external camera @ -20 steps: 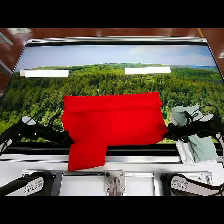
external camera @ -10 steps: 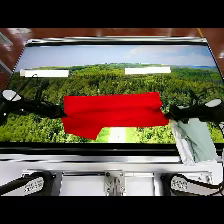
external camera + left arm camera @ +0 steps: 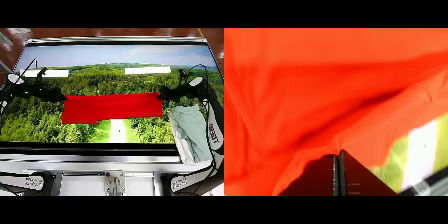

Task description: Fold the shirts.

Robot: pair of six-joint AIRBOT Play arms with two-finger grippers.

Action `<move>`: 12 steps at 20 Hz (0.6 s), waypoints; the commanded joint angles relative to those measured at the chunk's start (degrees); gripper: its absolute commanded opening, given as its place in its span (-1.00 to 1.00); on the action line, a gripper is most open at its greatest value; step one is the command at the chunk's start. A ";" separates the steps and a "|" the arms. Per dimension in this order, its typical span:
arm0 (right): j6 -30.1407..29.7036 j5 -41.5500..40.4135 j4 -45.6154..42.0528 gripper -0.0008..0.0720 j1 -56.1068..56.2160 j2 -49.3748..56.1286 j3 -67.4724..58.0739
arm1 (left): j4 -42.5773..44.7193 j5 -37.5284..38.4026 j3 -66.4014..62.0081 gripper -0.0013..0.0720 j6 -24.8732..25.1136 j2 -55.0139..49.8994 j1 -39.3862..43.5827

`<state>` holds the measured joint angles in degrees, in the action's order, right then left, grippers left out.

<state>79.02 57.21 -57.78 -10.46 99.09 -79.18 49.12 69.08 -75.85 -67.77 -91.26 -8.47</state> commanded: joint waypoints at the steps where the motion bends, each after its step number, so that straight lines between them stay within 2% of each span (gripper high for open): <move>1: 3.15 -1.40 -3.48 -0.81 1.27 4.72 -4.79 | -3.43 -4.11 -3.10 -0.83 -0.02 -6.14 -0.50; 6: 5.90 -5.27 -5.75 -0.81 1.36 5.46 -4.79 | -4.20 -12.63 -3.10 -0.83 -0.02 -8.92 -0.94; 12: 6.05 -5.62 -6.14 -0.79 4.81 8.55 -4.79 | -4.20 -12.02 -3.08 -0.82 -1.88 -10.69 -1.05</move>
<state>84.66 51.90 -63.59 -7.38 106.10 -83.88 45.10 57.32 -78.87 -68.53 -101.01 -9.47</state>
